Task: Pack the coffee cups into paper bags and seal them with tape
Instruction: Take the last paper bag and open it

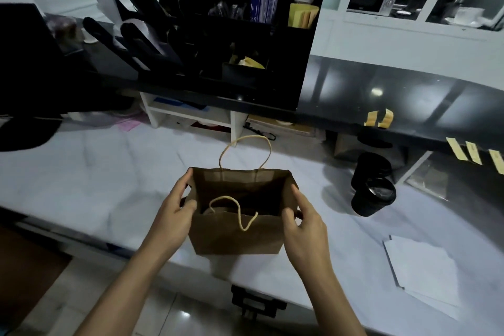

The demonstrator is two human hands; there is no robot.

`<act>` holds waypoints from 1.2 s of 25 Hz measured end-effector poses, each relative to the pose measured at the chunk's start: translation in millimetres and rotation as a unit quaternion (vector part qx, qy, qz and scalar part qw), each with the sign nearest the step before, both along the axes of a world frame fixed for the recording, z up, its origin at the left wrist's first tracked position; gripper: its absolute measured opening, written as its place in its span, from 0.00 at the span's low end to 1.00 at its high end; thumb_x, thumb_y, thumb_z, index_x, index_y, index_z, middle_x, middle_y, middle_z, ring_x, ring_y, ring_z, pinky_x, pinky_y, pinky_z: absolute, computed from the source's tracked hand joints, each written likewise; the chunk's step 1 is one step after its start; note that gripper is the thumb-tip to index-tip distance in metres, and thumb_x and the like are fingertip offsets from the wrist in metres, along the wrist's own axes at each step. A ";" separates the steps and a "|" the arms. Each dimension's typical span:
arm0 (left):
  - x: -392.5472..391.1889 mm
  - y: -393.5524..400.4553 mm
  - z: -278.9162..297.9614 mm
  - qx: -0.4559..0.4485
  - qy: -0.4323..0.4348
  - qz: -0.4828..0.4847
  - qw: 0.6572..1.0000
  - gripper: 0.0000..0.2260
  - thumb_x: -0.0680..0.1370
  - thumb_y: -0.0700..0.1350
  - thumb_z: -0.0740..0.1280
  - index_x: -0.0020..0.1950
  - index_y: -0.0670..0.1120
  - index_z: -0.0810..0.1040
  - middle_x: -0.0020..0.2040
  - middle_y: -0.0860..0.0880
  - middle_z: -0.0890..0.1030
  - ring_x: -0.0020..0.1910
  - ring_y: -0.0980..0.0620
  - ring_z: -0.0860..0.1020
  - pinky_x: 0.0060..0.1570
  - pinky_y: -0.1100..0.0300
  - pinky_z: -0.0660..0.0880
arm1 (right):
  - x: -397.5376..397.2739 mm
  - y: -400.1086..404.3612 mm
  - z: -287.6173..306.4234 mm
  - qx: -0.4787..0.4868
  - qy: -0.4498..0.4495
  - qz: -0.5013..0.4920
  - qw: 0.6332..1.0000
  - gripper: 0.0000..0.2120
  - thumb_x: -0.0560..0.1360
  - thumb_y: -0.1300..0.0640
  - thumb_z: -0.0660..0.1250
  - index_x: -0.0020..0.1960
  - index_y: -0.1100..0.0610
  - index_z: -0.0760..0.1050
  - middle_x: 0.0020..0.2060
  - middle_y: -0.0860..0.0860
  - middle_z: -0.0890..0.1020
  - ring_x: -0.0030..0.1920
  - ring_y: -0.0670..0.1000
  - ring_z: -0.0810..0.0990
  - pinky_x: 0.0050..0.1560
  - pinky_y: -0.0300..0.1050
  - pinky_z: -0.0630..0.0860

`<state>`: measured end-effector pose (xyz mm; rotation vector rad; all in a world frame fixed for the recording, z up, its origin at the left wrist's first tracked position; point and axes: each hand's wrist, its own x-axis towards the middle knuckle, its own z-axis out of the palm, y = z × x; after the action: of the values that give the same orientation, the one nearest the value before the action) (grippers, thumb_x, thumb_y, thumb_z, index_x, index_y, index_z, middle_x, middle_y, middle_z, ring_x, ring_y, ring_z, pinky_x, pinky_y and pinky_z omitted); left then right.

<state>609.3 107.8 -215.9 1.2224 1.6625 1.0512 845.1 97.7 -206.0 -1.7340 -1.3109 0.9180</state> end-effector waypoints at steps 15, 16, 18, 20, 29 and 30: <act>-24.4 76.5 -1.5 0.023 -0.026 0.012 0.999 0.25 0.83 0.35 0.54 0.78 0.55 0.65 0.75 0.55 0.68 0.73 0.57 0.65 0.66 0.61 0.66 | -24.7 51.4 -7.5 -0.005 0.007 0.003 1.000 0.23 0.84 0.53 0.60 0.78 0.43 0.64 0.73 0.42 0.72 0.69 0.44 0.72 0.67 0.42 0.71; -28.6 84.4 -1.0 0.022 -0.024 0.007 0.999 0.26 0.83 0.34 0.54 0.78 0.55 0.65 0.75 0.54 0.68 0.73 0.56 0.65 0.67 0.60 0.66 | -29.0 56.6 -7.8 -0.006 0.002 0.000 1.000 0.24 0.84 0.52 0.60 0.78 0.42 0.64 0.73 0.42 0.72 0.69 0.44 0.72 0.67 0.42 0.71; -40.1 100.3 -2.0 0.017 -0.013 -0.010 1.000 0.26 0.83 0.35 0.54 0.78 0.56 0.64 0.76 0.53 0.67 0.75 0.53 0.64 0.70 0.55 0.66 | -39.8 67.5 -7.6 -0.009 -0.009 -0.009 1.000 0.24 0.84 0.52 0.59 0.79 0.43 0.63 0.73 0.43 0.72 0.70 0.45 0.72 0.67 0.43 0.71; -53.0 115.3 -2.2 0.006 0.004 -0.033 0.999 0.26 0.84 0.37 0.54 0.79 0.58 0.62 0.77 0.52 0.66 0.76 0.51 0.64 0.71 0.52 0.66 | -52.7 78.3 -6.0 -0.010 -0.011 -0.018 1.000 0.24 0.84 0.53 0.59 0.79 0.43 0.63 0.73 0.43 0.72 0.69 0.45 0.72 0.66 0.43 0.71; -102.5 168.6 6.8 -0.040 0.031 -0.120 0.991 0.27 0.85 0.42 0.57 0.79 0.64 0.56 0.79 0.51 0.63 0.76 0.48 0.64 0.72 0.45 0.67 | -105.9 112.6 -3.7 -0.008 -0.015 -0.066 0.998 0.24 0.84 0.54 0.59 0.79 0.43 0.63 0.72 0.43 0.73 0.68 0.46 0.73 0.66 0.46 0.74; -105.8 170.8 7.5 -0.041 0.031 -0.127 0.990 0.28 0.84 0.41 0.58 0.79 0.64 0.55 0.79 0.52 0.62 0.76 0.48 0.64 0.72 0.46 0.67 | -109.5 114.2 -3.7 -0.007 -0.014 -0.071 0.997 0.24 0.84 0.54 0.59 0.78 0.43 0.64 0.72 0.43 0.73 0.67 0.45 0.74 0.66 0.47 0.75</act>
<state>503.5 278.6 -208.4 1.3824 1.5317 0.7871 735.7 212.0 -209.6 -1.8320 -1.1841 0.8253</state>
